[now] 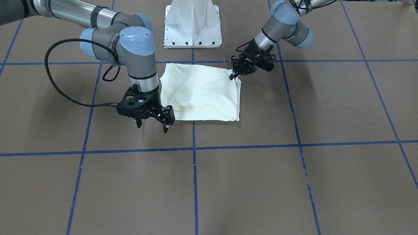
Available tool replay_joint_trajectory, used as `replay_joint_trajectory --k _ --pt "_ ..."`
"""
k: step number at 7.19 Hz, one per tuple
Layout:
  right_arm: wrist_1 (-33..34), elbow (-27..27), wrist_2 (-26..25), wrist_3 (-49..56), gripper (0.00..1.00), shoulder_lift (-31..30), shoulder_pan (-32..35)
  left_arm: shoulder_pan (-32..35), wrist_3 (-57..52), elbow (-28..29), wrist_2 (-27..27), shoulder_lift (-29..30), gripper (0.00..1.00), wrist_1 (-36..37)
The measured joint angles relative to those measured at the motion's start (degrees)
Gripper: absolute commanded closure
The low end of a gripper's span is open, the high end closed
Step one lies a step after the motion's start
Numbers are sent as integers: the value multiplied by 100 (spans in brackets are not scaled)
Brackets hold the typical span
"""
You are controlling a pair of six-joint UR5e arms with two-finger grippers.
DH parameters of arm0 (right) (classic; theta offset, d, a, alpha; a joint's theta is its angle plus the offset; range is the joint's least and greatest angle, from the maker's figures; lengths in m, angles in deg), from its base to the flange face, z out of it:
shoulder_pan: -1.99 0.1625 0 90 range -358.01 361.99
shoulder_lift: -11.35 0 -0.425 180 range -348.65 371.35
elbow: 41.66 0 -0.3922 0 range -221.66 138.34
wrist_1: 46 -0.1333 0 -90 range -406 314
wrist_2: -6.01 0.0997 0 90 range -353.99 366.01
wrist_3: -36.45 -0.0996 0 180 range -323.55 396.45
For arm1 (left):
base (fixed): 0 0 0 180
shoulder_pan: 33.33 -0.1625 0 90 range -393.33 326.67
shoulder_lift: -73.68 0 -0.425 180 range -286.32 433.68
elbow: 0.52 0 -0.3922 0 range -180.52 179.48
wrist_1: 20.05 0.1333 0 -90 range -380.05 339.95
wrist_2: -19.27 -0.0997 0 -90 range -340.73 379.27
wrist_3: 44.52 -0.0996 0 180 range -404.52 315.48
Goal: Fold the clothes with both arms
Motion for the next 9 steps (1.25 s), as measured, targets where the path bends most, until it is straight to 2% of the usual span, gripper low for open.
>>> replay_joint_trajectory --k 1,2,4,7,9 --pt "3 -1 0 0 0 0 0 16 1 51 10 -55 65 -169" --pt "3 -5 0 -2 0 0 0 32 1 53 24 -87 1 -288" --pt "0 -13 0 -6 0 -5 0 121 -4 1 132 -104 0 -348" --pt "7 -35 67 56 0 -12 7 801 -166 -123 873 -136 0 -203" --pt "49 -224 432 410 0 -98 138 1252 -306 -608 1251 -113 0 650"
